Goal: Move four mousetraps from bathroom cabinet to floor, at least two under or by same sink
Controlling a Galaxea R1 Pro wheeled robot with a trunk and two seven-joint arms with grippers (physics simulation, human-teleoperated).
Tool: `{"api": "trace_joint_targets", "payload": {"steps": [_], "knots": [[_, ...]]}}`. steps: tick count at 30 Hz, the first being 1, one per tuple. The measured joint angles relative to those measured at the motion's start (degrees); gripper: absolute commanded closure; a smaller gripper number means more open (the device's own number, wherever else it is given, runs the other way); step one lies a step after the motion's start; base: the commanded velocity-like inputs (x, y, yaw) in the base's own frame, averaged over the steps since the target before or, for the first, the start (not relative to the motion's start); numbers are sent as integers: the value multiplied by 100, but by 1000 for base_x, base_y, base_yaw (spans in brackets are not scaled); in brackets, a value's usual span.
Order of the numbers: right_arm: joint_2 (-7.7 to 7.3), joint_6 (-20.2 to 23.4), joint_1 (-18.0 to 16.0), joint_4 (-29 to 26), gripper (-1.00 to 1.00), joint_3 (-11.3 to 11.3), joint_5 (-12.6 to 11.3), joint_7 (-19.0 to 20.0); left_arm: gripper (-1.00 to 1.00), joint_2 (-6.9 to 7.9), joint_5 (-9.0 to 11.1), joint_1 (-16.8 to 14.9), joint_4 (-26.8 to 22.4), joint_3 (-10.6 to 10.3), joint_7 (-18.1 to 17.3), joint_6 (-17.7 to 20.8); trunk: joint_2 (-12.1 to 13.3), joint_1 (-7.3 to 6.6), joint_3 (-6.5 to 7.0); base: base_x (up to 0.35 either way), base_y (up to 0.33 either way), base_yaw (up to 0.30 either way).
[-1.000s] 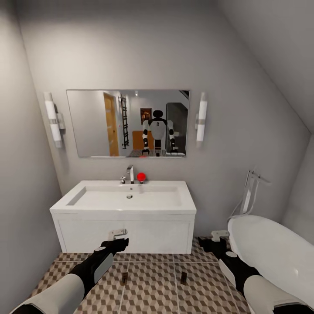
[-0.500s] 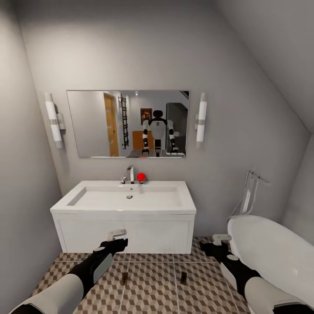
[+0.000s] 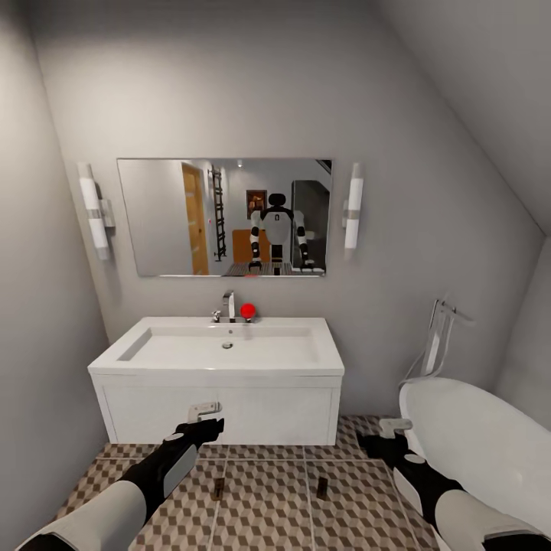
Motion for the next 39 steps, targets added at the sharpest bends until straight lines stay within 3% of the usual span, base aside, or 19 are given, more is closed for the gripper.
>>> {"api": "trace_joint_targets", "payload": {"steps": [10,39], "knots": [[-4,-1,2,55,-100,1,0,7,-100,5,4,-1,1,-3,-13,-5,0,0,0,0,0,-151],[-52,-5,3,211,-100,6,5,-4,-100,14,-3,-1,4,1,-12,1,0,0,0,0,0,-272]]}}
